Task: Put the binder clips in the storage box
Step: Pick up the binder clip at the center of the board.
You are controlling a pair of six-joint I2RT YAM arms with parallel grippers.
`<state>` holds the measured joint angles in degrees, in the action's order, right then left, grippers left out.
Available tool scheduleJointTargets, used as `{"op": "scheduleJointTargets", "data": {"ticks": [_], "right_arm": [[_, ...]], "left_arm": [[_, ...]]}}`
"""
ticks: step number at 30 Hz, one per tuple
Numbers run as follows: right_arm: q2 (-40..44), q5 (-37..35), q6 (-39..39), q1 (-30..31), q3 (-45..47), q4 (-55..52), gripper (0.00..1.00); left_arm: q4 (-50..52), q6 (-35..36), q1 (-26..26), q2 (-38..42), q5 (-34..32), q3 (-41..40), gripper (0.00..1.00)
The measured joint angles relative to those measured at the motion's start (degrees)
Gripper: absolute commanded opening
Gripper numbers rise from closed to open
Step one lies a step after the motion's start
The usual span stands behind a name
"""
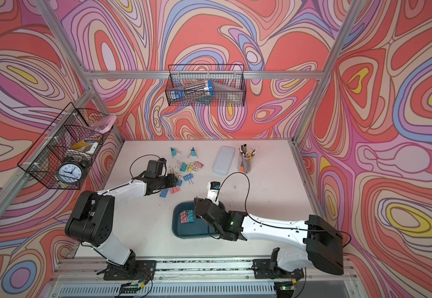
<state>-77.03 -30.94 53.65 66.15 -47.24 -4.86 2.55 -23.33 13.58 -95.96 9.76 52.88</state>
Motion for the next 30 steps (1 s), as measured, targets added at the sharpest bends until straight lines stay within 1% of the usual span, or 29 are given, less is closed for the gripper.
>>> {"op": "scheduleJointTargets", "data": {"ticks": [10, 13, 16, 18, 21, 25, 28, 30], "right_arm": [[0.11, -0.07, 1.01, 0.00, 0.00, -0.81, 0.49], [0.11, -0.11, 1.33, 0.00, 0.00, -1.03, 0.49], [0.11, -0.20, 1.70, 0.00, 0.02, -1.20, 0.49], [0.11, -0.50, 1.97, 0.00, 0.00, -1.25, 0.49], [0.15, -1.18, 2.75, 0.00, 0.00, -1.49, 0.50], [1.01, -3.04, 4.74, 0.00, 0.28, -2.19, 0.66], [2.01, -5.38, 6.54, -0.02, 0.72, -3.04, 0.83], [2.95, -7.06, 7.89, -0.22, 1.27, -3.74, 0.91]], "left_arm": [[-0.55, -0.07, -0.50, -1.36, 3.52, 0.00, 0.26], [-0.85, -0.22, -0.50, -1.33, 4.63, 0.00, 0.17], [-0.96, -0.42, -0.50, -1.22, 5.81, 0.00, 0.06], [-1.86, -0.61, -0.42, -0.66, 7.30, 0.00, 0.01], [-1.90, -0.92, -0.52, 0.72, 8.33, -0.02, 0.00], [-1.84, -2.27, -0.50, 4.39, 9.77, -0.90, 0.00], [-1.18, -3.72, -0.20, 9.75, 10.05, -1.92, 0.00], [0.48, -4.28, 0.81, 14.47, 8.61, -2.38, 0.00]]}}
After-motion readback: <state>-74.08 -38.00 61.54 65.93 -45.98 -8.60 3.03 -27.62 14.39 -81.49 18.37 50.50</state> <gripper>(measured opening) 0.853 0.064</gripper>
